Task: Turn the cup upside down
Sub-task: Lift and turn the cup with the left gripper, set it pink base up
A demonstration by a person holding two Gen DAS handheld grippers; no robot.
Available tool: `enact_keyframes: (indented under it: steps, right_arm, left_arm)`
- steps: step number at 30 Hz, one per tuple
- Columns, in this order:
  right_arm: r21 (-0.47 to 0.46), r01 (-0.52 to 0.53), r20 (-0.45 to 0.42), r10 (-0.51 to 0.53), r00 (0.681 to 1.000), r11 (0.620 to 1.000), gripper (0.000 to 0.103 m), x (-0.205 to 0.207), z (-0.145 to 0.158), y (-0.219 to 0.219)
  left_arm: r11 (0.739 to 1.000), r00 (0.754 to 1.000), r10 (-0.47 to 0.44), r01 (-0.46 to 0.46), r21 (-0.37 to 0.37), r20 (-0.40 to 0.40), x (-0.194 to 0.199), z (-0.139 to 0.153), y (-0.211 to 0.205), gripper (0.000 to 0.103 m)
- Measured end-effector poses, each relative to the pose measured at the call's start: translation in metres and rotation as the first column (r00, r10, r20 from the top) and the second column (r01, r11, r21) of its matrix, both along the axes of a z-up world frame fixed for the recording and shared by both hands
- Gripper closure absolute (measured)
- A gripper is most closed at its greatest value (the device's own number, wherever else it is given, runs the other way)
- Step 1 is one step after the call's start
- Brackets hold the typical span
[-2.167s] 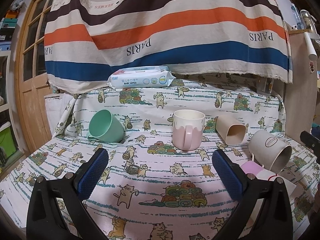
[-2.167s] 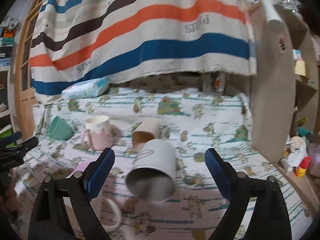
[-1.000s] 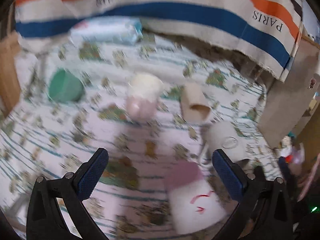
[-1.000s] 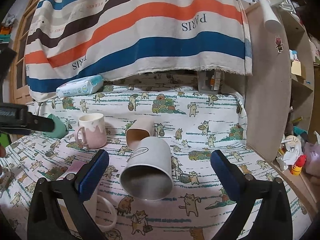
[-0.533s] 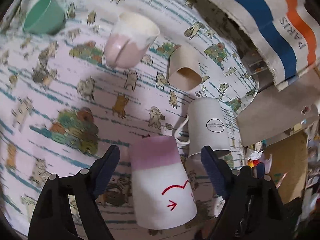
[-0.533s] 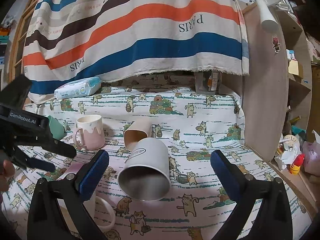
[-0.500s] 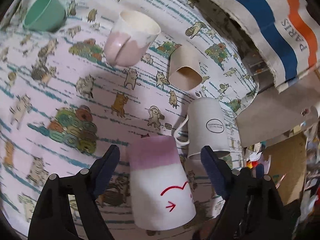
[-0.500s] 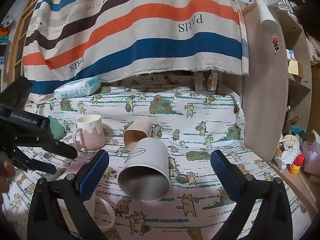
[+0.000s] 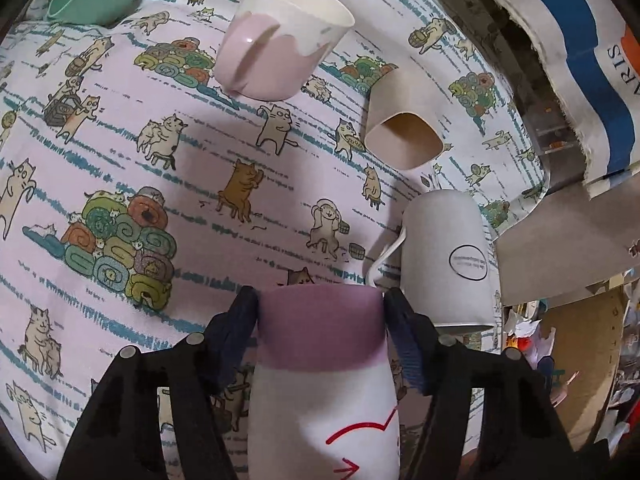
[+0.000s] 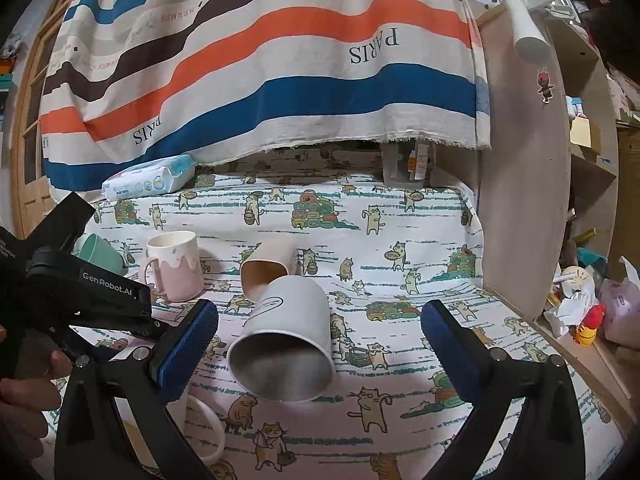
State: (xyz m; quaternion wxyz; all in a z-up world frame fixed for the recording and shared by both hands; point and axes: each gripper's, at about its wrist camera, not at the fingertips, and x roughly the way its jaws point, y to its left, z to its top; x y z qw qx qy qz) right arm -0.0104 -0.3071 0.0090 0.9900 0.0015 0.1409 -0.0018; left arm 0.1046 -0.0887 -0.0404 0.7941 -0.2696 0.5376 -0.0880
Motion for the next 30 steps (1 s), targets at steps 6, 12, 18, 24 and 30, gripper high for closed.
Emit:
enact_keyframes:
  steps: [6,12,18,24,30]
  right_arm:
    - [0.003,0.008,0.000,-0.008,1.000,1.000,0.001,0.000,0.000,-0.001]
    - [0.008,0.016,-0.001,-0.016,1.000,1.000,0.001,0.000,-0.001,-0.003]
    - [0.009,0.022,-0.003,-0.022,1.000,1.000,0.001,0.001,-0.001,-0.004]
    - [0.009,0.031,-0.003,-0.031,1.000,0.999,0.001,0.001,-0.001,-0.005]
    - [0.009,0.031,-0.004,-0.031,1.000,0.999,0.001,0.001,-0.001,-0.005]
  left_arm:
    - [0.998,0.999,-0.037,0.039,0.041,-0.030,0.005,-0.008,-0.011,0.039]
    - [0.995,0.998,-0.057,0.055,0.082,0.027,-0.001,0.003,-0.011,0.039]
    - [0.982,0.968,-0.074,0.029,0.189,0.238,-0.023,0.044,-0.003,0.040]
    - [0.957,0.924,-0.111,0.001,0.289,0.366,-0.037,0.069,0.007,0.040]
    - [0.923,0.877,-0.155,-0.036,0.383,0.454,-0.042,0.075,0.001,0.040]
